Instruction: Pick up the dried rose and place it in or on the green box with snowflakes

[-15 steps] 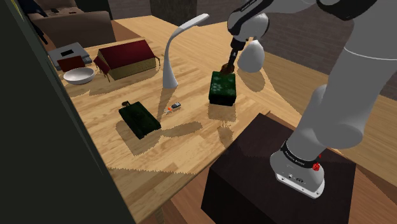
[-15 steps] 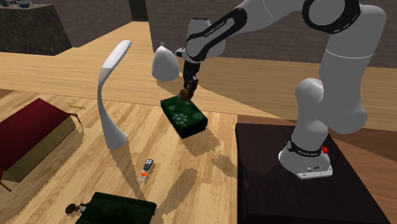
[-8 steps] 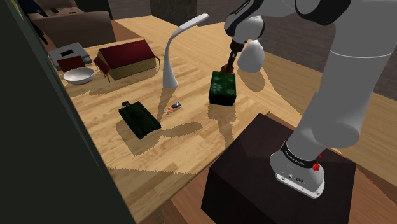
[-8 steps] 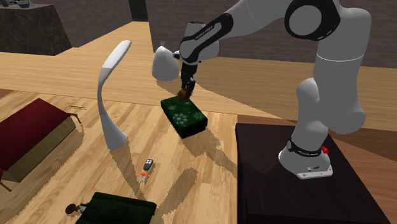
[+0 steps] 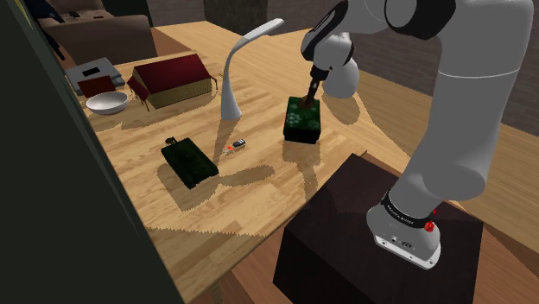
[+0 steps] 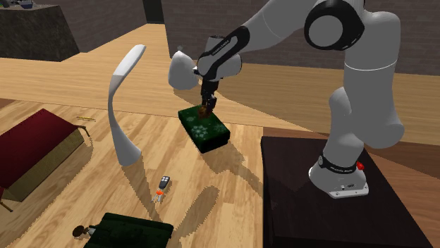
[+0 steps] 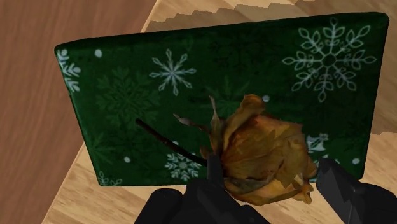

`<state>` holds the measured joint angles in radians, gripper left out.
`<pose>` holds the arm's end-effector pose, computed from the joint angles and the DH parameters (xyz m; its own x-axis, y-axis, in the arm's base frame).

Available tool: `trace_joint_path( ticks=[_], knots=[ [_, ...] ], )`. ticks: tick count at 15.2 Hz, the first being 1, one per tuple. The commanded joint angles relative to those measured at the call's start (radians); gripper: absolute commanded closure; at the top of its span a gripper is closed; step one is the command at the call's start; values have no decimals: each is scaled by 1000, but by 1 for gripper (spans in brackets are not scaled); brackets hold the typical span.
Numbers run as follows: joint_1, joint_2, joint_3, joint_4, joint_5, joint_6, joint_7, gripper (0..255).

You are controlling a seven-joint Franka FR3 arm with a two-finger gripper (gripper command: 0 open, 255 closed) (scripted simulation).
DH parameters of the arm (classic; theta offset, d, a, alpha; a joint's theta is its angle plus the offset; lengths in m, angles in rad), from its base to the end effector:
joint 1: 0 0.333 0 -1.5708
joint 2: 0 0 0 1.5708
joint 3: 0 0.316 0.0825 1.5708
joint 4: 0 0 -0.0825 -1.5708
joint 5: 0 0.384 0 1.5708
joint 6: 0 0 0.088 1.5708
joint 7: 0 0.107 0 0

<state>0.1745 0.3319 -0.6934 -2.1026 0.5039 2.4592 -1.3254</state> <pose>0.5148 -0.2828 0.3050 0.8752 0.4524 0.1712 0.4477 -0.8916 0.0673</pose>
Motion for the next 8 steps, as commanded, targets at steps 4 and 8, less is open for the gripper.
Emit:
trace_joint_path(
  ticks=[4, 8],
  knots=[
    [-27, 50, 37, -5, 62, 42, -45, 255],
    [-50, 88, 67, -4, 108, 71, -79, 255]
  ],
)
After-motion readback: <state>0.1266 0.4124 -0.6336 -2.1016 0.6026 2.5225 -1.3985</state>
